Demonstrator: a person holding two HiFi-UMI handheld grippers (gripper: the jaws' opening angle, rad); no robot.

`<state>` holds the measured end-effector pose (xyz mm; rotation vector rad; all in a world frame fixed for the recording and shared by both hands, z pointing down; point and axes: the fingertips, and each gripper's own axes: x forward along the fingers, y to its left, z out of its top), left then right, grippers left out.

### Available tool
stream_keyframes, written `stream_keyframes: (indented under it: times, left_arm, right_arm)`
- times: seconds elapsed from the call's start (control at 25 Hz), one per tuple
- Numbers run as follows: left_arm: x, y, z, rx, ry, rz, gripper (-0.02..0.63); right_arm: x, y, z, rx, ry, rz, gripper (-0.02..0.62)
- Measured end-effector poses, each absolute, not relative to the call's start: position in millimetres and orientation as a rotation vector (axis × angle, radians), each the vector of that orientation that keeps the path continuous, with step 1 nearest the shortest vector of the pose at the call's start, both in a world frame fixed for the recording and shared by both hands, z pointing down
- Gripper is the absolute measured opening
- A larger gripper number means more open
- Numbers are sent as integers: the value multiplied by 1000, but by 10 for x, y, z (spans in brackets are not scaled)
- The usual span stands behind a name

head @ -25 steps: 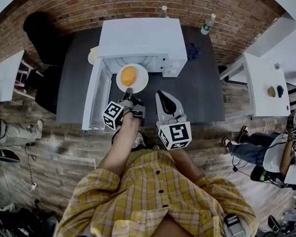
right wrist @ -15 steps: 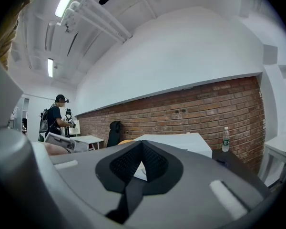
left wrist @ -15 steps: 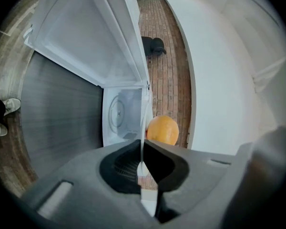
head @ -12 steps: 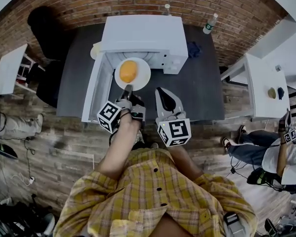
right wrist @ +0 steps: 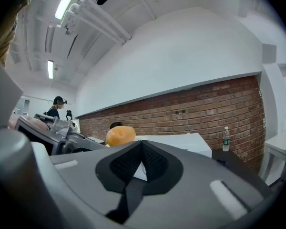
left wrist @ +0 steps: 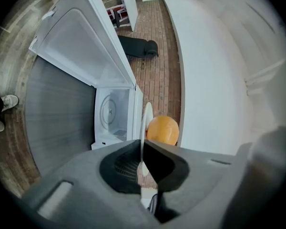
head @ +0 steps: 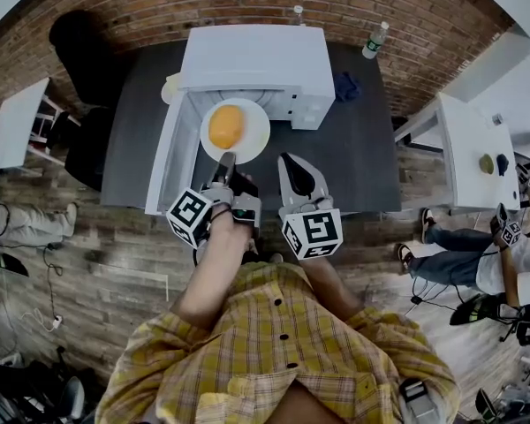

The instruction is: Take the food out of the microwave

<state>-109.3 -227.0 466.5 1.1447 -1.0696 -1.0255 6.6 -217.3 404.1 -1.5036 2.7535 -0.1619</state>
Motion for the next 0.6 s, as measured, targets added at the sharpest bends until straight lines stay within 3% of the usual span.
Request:
stream_keyframes:
  times: [0.6]
  left_arm:
    - [-1046,-2123,4444,1139,-1025,-1083,8]
  right_arm:
    - [33,-2195,4084,-1486,2774,-165,0]
